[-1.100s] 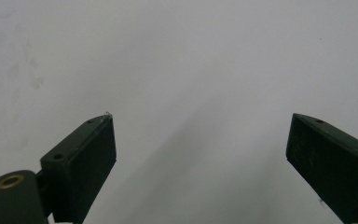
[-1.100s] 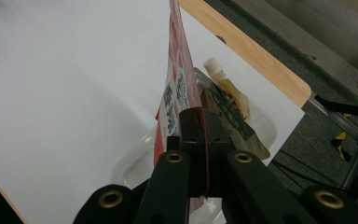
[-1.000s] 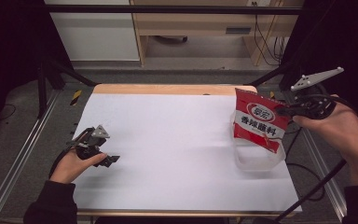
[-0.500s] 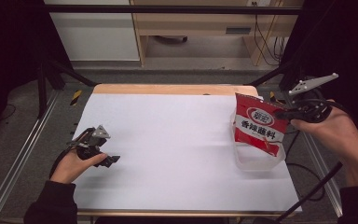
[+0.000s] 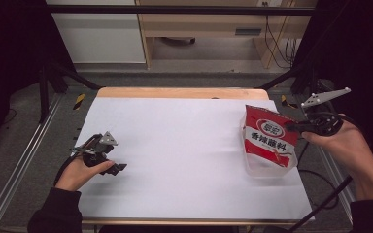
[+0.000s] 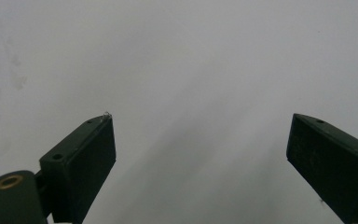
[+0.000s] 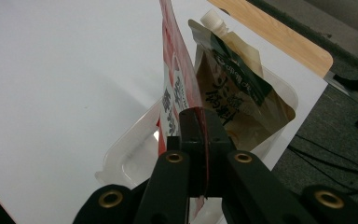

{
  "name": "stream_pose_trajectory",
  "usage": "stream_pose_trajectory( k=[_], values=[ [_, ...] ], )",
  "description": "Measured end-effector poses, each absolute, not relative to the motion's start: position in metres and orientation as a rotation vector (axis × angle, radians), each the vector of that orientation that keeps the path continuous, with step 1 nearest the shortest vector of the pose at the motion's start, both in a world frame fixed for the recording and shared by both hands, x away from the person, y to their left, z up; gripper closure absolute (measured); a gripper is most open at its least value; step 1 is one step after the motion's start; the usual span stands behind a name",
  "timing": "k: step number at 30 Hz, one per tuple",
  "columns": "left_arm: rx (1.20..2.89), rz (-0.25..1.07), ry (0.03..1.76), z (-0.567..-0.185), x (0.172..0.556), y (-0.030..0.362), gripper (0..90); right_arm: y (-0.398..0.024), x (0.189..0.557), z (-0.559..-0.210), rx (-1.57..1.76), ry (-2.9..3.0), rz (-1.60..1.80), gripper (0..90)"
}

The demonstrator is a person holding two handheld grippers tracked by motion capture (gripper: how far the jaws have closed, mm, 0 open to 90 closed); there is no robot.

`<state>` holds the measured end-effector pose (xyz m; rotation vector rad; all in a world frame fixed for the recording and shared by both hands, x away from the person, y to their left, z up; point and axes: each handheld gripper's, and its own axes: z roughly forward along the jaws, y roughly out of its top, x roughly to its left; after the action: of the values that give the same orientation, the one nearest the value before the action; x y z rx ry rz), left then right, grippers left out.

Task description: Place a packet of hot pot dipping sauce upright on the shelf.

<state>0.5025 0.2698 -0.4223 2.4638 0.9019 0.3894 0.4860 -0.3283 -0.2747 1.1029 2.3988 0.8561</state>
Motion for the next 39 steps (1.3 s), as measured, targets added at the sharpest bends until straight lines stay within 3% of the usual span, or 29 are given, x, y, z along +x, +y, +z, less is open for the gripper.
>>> stream_pose_trajectory(
  k=[39],
  values=[
    [2.448,0.382,0.911,-0.421,0.502,0.274,8.2,-0.347,0.473,-0.287,1.166,2.388,0.814,89.8]
  ],
)
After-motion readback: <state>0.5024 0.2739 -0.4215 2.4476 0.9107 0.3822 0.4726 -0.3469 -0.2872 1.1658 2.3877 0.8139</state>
